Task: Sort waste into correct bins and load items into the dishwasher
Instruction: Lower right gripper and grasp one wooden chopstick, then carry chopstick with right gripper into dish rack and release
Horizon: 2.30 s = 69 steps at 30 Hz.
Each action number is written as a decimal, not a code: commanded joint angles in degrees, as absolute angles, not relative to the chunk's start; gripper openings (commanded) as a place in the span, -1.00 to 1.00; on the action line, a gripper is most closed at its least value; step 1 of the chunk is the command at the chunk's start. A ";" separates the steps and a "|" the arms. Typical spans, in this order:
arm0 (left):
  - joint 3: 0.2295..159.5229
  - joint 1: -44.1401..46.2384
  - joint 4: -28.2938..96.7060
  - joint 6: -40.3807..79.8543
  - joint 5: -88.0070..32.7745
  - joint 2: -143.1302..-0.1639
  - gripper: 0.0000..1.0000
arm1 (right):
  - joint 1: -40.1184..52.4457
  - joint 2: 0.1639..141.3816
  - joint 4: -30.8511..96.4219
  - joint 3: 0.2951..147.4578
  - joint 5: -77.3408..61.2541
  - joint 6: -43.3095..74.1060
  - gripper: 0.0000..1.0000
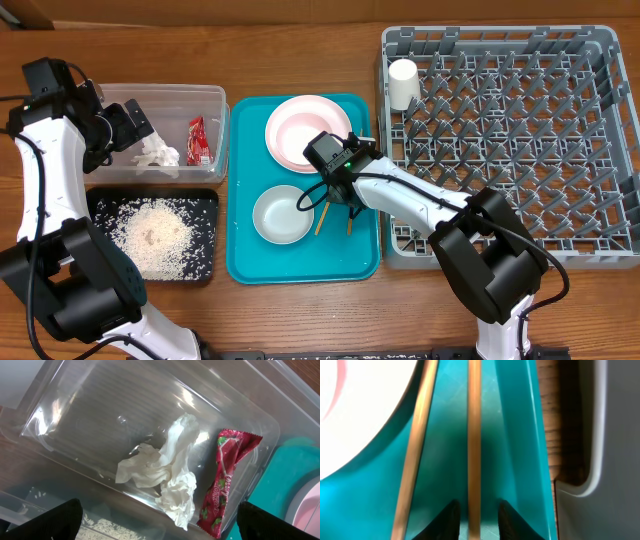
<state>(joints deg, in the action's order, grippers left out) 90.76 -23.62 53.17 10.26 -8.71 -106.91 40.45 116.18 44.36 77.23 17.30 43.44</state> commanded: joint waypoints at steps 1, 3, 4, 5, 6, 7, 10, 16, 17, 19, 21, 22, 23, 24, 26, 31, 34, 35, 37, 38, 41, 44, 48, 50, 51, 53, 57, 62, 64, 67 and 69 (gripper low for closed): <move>91.66 -23.18 53.30 9.19 -8.38 -104.97 1.00 | 40.45 117.64 43.48 76.97 17.28 43.05 -0.53; 91.66 -23.11 53.30 9.19 -8.38 -104.97 1.00 | 40.45 118.54 42.37 76.97 16.53 43.05 -0.59; 91.66 -23.14 53.30 9.19 -8.38 -104.97 1.00 | 40.45 118.61 42.24 76.97 16.43 43.05 -0.65; 91.66 -23.14 53.30 9.19 -8.38 -104.97 1.00 | 40.45 118.58 42.24 76.97 16.43 43.05 -0.70; 91.66 -23.16 53.30 9.19 -8.38 -104.97 1.00 | 40.45 118.58 42.28 76.97 16.43 43.05 -0.78; 91.66 -23.16 53.30 9.19 -8.36 -104.97 1.00 | 40.45 118.58 42.46 76.97 16.43 43.05 -0.81; 91.66 -23.07 53.30 9.19 -8.38 -104.97 1.00 | 40.45 118.52 42.68 76.99 15.81 43.05 -0.88; 91.66 -23.09 53.30 9.19 -8.38 -104.97 1.00 | 40.45 118.52 42.65 76.99 15.35 43.07 -0.92; 91.66 -23.09 53.30 9.19 -8.38 -104.97 1.00 | 40.45 118.50 42.65 77.06 15.35 43.11 -0.92; 91.66 -23.07 53.32 9.19 -8.38 -104.97 1.00 | 40.45 118.26 43.07 77.67 15.33 43.27 -0.92; 91.66 -23.07 53.30 9.19 -8.38 -104.97 1.00 | 40.42 117.58 44.29 78.87 15.35 43.27 -0.92; 91.66 -23.07 53.30 9.19 -8.38 -104.97 1.00 | 40.42 117.10 44.99 79.57 15.46 43.22 -0.92; 91.66 -23.07 53.30 9.19 -8.38 -104.97 1.00 | 40.42 116.62 45.63 80.07 15.64 43.22 -0.92; 91.66 -23.07 53.30 9.19 -8.38 -104.97 1.00 | 40.42 116.03 46.13 80.58 16.05 43.20 -0.92; 91.66 -23.07 53.30 9.19 -8.38 -104.97 1.00 | 40.42 114.83 47.16 81.28 16.75 43.20 -0.92; 91.66 -23.07 53.30 9.19 -8.38 -104.97 1.00 | 40.42 110.98 48.51 81.84 17.10 43.03 -0.92; 91.66 -23.07 53.30 9.19 -8.38 -104.97 1.00 | 40.42 106.76 48.80 81.84 17.10 42.98 -0.92; 91.66 -23.07 53.30 9.19 -8.38 -104.97 1.00 | 40.42 105.86 48.84 81.84 17.10 41.87 -0.92; 91.66 -23.07 53.30 9.19 -8.38 -104.97 1.00 | 40.42 104.73 48.75 81.84 17.12 38.19 -0.92; 91.66 -23.07 53.30 9.19 -8.38 -104.97 1.00 | 40.42 103.88 48.75 81.84 17.12 35.09 -0.92; 91.66 -23.07 53.30 9.19 -8.36 -104.97 1.00 | 40.42 102.26 48.75 81.84 17.58 28.62 -0.92; 91.66 -23.07 53.30 9.19 -8.38 -104.97 1.00 | 40.34 99.77 49.43 81.84 23.40 25.04 -0.92; 91.66 -23.07 53.30 9.19 -8.38 -104.97 1.00 | 39.16 96.60 49.87 81.84 28.32 25.02 -0.92; 91.66 -23.07 53.30 9.19 -8.38 -104.97 1.00 | 38.11 95.29 49.89 81.84 29.54 24.97 -0.92; 91.66 -23.07 53.30 9.19 -8.38 -104.97 1.00 | 37.39 94.76 49.98 81.84 29.58 24.56 -0.92; 91.66 -23.07 53.30 9.19 -8.38 -104.97 1.00 | 35.51 93.86 50.33 81.84 29.54 23.03 -0.92; 91.66 -23.07 53.30 9.19 -8.38 -104.97 1.00 | 30.20 93.36 51.96 81.82 29.50 22.02 -0.92; 91.66 -23.07 53.30 9.19 -8.38 -104.97 1.00 | 21.17 93.38 53.43 81.71 22.06 14.31 -0.92; 91.66 -23.07 53.30 9.19 -8.38 -104.97 1.00 | 19.79 93.41 53.58 81.71 21.28 12.73 -0.92; 91.66 -23.07 53.30 9.19 -8.38 -104.97 1.00 | 17.89 93.41 53.91 81.69 20.84 12.58 -0.92; 91.66 -23.07 53.30 9.19 -8.36 -104.97 1.00 | 16.95 93.45 53.89 81.69 19.03 11.90 -0.92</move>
<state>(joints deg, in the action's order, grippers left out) 90.76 -23.62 53.17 10.26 -8.71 -106.91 17.78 94.87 54.04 80.47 21.89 14.39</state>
